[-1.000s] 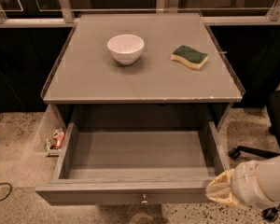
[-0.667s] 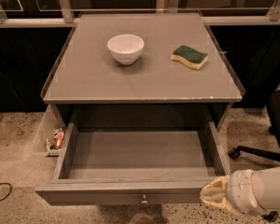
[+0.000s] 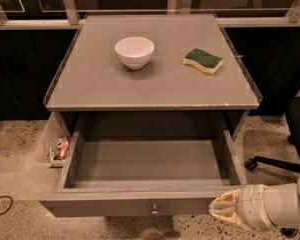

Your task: Close top drawer

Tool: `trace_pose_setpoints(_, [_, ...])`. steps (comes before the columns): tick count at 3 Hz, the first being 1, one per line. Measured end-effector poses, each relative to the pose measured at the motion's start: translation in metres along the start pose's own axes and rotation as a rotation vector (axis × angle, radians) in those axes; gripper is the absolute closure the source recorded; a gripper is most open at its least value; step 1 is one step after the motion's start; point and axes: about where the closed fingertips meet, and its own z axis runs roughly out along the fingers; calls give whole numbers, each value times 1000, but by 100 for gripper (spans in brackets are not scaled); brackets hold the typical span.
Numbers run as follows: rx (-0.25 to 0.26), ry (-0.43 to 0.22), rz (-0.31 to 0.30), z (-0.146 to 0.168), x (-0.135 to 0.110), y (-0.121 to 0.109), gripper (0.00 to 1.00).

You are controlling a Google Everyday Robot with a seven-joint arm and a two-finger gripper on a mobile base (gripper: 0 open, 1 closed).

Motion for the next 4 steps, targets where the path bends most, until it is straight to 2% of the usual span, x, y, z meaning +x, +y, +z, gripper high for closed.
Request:
trace_pose_setpoints(2, [0,0,0,0,0,0,35])
trace_pose_setpoints(3, [17,-12,-23,1,-6,-11,12])
trace_pose_setpoints(4, [22,-26,-44,5,-11,-17,15])
